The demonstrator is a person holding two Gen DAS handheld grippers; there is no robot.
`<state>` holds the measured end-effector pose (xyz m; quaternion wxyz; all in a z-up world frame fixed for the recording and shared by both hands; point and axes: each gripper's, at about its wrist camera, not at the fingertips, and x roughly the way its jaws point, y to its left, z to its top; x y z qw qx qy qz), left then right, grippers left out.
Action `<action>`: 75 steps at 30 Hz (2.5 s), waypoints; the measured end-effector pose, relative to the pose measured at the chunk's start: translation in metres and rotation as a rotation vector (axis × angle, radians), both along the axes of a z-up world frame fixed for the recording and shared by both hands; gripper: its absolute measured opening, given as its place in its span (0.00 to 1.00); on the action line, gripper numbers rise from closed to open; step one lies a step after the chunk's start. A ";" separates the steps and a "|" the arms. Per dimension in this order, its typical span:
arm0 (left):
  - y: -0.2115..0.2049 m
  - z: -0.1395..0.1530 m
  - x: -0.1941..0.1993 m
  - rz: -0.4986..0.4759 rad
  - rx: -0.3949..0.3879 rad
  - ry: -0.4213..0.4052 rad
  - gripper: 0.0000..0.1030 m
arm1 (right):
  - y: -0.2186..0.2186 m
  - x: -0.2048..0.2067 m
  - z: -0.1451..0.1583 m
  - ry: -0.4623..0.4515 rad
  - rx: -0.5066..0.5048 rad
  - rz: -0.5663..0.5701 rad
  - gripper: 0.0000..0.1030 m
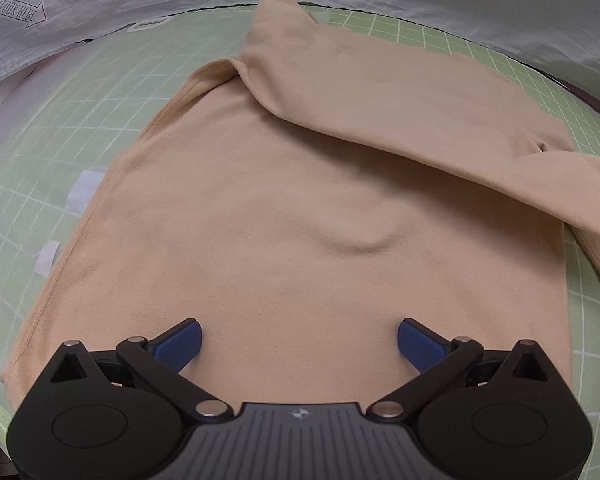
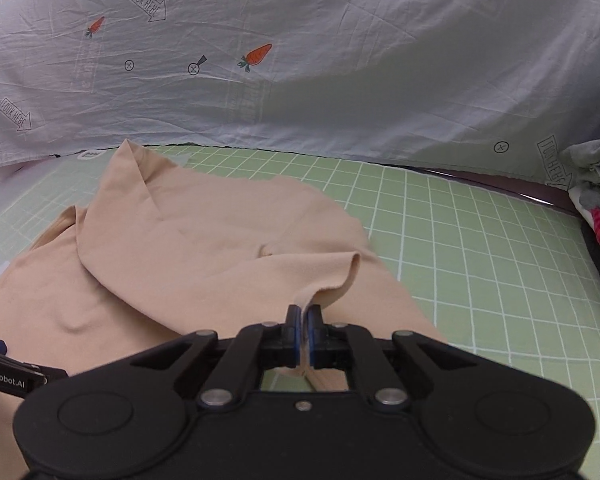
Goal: Fold clothes
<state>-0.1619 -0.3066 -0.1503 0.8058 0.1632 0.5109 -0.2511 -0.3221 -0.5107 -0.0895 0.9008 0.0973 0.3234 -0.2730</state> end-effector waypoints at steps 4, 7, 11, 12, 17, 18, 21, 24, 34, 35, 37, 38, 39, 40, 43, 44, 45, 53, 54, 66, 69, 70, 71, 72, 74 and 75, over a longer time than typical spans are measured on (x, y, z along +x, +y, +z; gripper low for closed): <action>-0.003 0.001 0.000 0.015 0.006 0.006 1.00 | -0.029 -0.002 -0.004 -0.004 0.015 -0.043 0.04; -0.002 0.001 0.000 0.017 0.003 0.003 1.00 | -0.050 -0.004 -0.008 -0.014 0.007 -0.081 0.04; -0.001 0.001 0.001 0.019 0.005 0.007 1.00 | -0.066 -0.010 -0.003 -0.044 -0.032 -0.150 0.03; -0.001 0.001 0.002 0.019 0.007 0.009 1.00 | -0.070 -0.012 -0.002 -0.048 -0.042 -0.169 0.03; -0.002 0.003 0.006 0.017 0.018 0.026 1.00 | -0.095 -0.020 -0.016 0.002 -0.052 -0.264 0.03; -0.003 0.003 0.007 0.016 0.020 0.029 1.00 | -0.101 -0.021 -0.024 0.025 -0.028 -0.285 0.03; -0.004 0.004 0.009 0.004 0.022 0.034 1.00 | -0.109 -0.020 -0.046 0.119 0.017 -0.324 0.03; -0.003 0.003 0.010 -0.021 0.020 0.035 1.00 | -0.109 -0.029 -0.050 0.136 0.055 -0.364 0.07; -0.001 0.002 0.012 -0.103 0.013 0.038 1.00 | -0.066 -0.055 -0.029 0.061 0.059 -0.485 0.99; -0.001 0.003 0.013 -0.113 0.010 0.039 1.00 | -0.058 -0.055 -0.027 0.046 0.056 -0.487 0.99; 0.006 0.009 0.014 -0.135 -0.018 0.026 1.00 | -0.043 -0.054 -0.023 0.020 0.057 -0.482 1.00; 0.011 0.013 0.014 -0.144 -0.035 0.015 1.00 | -0.035 -0.053 -0.021 0.006 0.057 -0.479 1.00; 0.015 0.017 0.015 -0.154 -0.053 0.003 1.00 | -0.026 -0.051 -0.019 -0.009 0.055 -0.477 1.00; 0.021 0.023 0.017 -0.166 -0.074 -0.012 1.00 | -0.017 -0.049 -0.017 -0.021 0.053 -0.476 1.00; 0.041 0.039 0.027 -0.188 -0.119 -0.052 1.00 | 0.015 -0.037 -0.014 -0.040 0.057 -0.493 1.00; 0.050 0.044 0.033 -0.193 -0.127 -0.066 1.00 | 0.025 -0.033 -0.013 -0.045 0.063 -0.502 1.00; 0.058 0.048 0.039 -0.197 -0.132 -0.081 1.00 | 0.036 -0.028 -0.012 -0.050 0.070 -0.511 1.00; 0.139 0.052 0.100 -0.168 -0.123 -0.104 1.00 | 0.123 0.033 -0.009 -0.042 0.101 -0.541 1.00; 0.148 0.051 0.107 -0.171 -0.121 -0.101 1.00 | 0.136 0.044 -0.009 -0.038 0.100 -0.538 1.00; 0.220 0.046 0.183 -0.231 -0.123 -0.095 1.00 | 0.261 0.165 -0.017 0.000 0.025 -0.455 0.99; 0.226 0.043 0.190 -0.261 -0.114 -0.103 1.00 | 0.278 0.191 -0.019 0.006 0.033 -0.418 0.95; 0.229 0.042 0.193 -0.268 -0.109 -0.106 1.00 | 0.282 0.199 -0.019 0.008 0.036 -0.406 0.93; 0.231 0.042 0.194 -0.271 -0.107 -0.108 1.00 | 0.287 0.207 -0.020 0.010 0.040 -0.392 0.92; 0.234 0.041 0.197 -0.273 -0.105 -0.108 1.00 | 0.291 0.216 -0.020 0.012 0.047 -0.377 0.89; 0.239 0.038 0.202 -0.267 -0.101 -0.100 1.00 | 0.300 0.229 -0.022 0.017 0.059 -0.343 0.83; 0.241 0.037 0.204 -0.263 -0.099 -0.094 1.00 | 0.303 0.233 -0.022 0.020 0.064 -0.326 0.78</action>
